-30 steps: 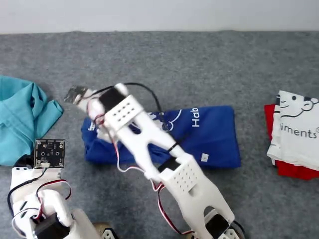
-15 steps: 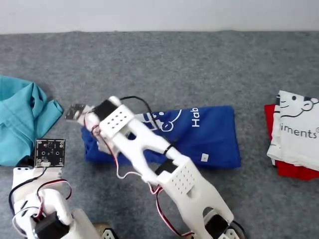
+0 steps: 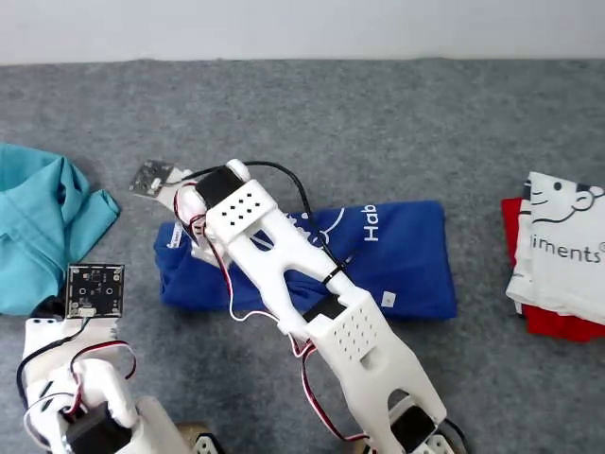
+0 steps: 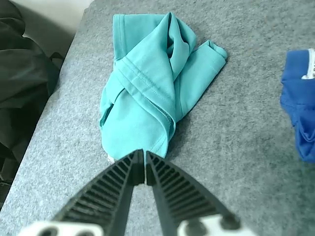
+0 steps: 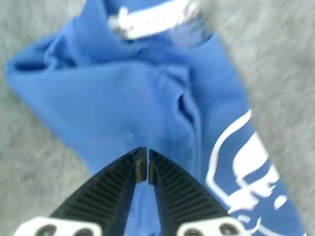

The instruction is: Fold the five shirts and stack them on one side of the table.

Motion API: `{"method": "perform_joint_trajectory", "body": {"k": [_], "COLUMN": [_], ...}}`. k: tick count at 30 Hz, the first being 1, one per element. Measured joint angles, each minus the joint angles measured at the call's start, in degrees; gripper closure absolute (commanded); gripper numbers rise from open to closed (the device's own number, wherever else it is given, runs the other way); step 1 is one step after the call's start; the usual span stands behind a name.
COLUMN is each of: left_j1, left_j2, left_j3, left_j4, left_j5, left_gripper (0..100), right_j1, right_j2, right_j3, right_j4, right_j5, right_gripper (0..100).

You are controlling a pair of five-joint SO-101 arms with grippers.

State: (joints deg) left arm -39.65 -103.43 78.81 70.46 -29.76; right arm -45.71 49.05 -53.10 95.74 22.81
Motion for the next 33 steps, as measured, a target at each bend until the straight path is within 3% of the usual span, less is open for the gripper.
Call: {"method": "perform_joint_trajectory", "body": {"k": [10,14,23,33], "left_j1": [0.00,0.00,0.00,0.00], "left_j2": [0.00,0.00,0.00,0.00], "left_j3": [0.00,0.00,0.00,0.00], "left_j4": [0.00,0.00,0.00,0.00], "left_j5": [0.00,0.00,0.00,0.00], "left_gripper": [99,99,99,99], "right_j1": [1.67,-0.35,-2.20,1.67], "right_j2": [7.47,8.70,8.18,11.34], "right_j3": [-0.70,-1.05,-5.98,-13.45], "right_j4": [-1.41,4.40,4.66,3.87], "right_j5": [0.26,0.18,0.26,0.35], "right_gripper": [98.9,98.9,98.9,98.9]}}
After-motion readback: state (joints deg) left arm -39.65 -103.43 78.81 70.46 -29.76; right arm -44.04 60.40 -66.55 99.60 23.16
